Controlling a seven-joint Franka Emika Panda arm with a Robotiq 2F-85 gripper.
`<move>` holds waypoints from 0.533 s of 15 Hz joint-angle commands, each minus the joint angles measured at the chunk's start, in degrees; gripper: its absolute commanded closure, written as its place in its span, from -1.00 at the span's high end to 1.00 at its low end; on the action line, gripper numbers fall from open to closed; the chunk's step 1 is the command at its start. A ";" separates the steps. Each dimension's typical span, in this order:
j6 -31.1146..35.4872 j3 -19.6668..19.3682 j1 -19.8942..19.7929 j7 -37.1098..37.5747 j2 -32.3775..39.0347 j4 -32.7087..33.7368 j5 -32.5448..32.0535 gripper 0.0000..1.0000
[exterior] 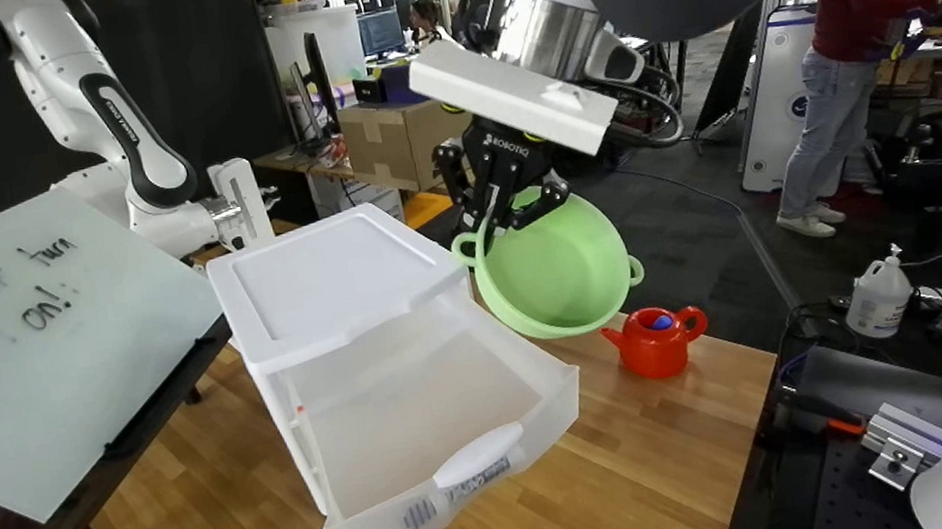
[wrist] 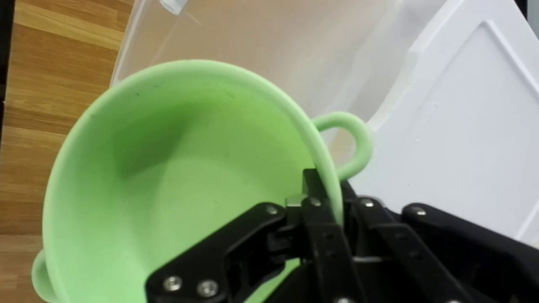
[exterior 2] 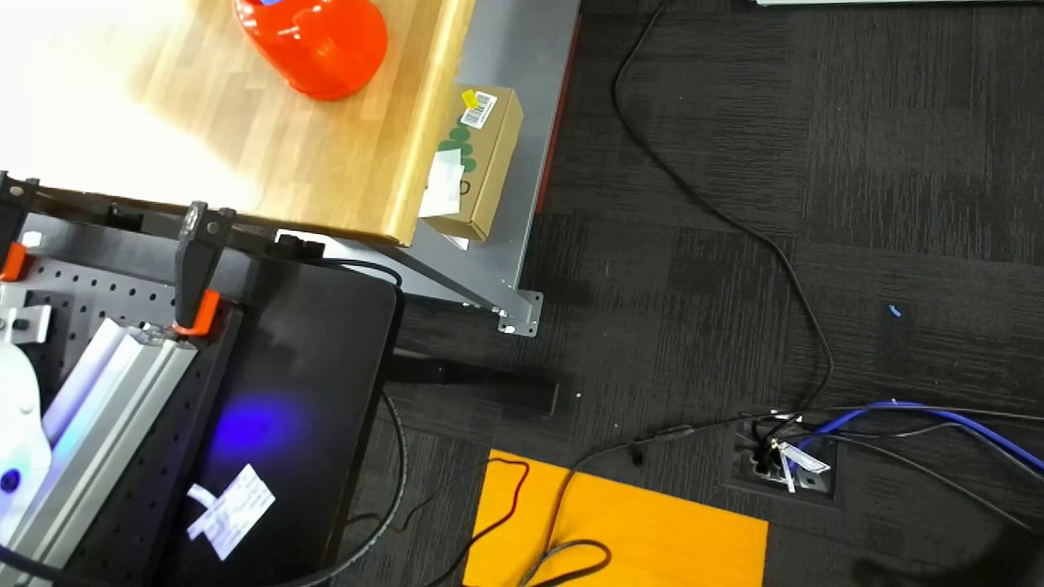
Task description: Pick the green pot and put it in the drawer on the table
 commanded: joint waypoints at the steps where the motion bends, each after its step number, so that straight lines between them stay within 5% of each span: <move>1: -4.47 2.16 -0.68 2.62 5.01 5.90 -4.94 -0.96; 8: -11.74 5.81 1.71 7.55 12.64 15.59 -15.90 -0.96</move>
